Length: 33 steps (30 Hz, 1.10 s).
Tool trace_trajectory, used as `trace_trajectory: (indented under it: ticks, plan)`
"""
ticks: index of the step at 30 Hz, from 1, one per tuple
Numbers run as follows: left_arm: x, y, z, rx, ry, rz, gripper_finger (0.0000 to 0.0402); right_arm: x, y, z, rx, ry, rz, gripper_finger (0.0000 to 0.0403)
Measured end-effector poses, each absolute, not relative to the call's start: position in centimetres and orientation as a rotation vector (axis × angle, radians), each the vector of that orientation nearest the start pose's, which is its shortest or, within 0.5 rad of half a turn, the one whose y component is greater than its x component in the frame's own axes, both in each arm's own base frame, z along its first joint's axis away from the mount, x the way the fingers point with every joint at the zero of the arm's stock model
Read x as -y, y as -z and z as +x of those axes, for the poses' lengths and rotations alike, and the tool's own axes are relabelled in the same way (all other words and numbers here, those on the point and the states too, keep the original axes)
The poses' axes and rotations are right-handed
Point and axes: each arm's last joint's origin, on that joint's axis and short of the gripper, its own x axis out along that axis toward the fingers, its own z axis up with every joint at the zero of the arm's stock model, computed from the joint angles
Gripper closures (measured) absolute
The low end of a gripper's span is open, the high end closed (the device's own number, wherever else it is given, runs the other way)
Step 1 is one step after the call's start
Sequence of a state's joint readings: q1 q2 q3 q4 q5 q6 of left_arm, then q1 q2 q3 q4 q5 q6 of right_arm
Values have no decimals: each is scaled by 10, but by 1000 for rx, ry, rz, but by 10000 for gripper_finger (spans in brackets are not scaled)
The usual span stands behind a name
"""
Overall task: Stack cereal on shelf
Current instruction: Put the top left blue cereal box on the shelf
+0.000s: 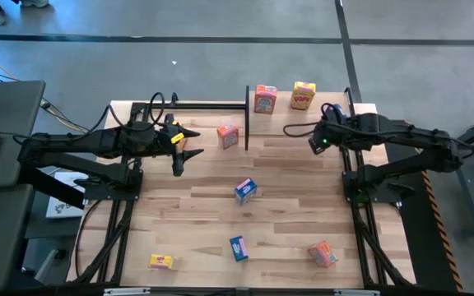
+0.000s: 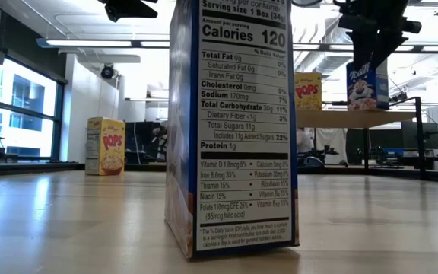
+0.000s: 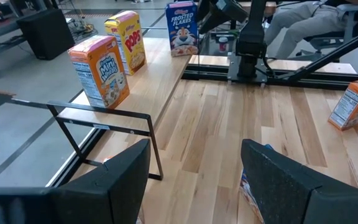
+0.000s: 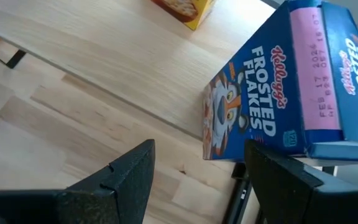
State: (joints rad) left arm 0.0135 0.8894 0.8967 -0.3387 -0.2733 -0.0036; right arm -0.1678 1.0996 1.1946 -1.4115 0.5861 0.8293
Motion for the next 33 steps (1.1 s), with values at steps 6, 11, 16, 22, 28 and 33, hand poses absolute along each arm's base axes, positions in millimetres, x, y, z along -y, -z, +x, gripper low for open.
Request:
trace_trajectory:
  ticks: [6,11,16,22,28,33]
  plan:
    - [-10,-339,189,-329,-285,39,158,47,-333,154,-960,1149,402,164]
    - [-10,-339,189,-329,-285,40,158,50,-332,152,-976,1160,391,164]
    - [-10,-339,189,-330,-284,46,158,55,-332,151,-976,1185,398,164]
    - [-10,-339,189,-330,-284,47,158,58,-332,149,-987,1194,396,164]
    - [-10,-339,189,-330,-284,47,158,57,-332,150,-1005,1160,429,164]
    - [-10,-339,189,-330,-284,47,158,56,-331,150,-1017,1136,454,164]
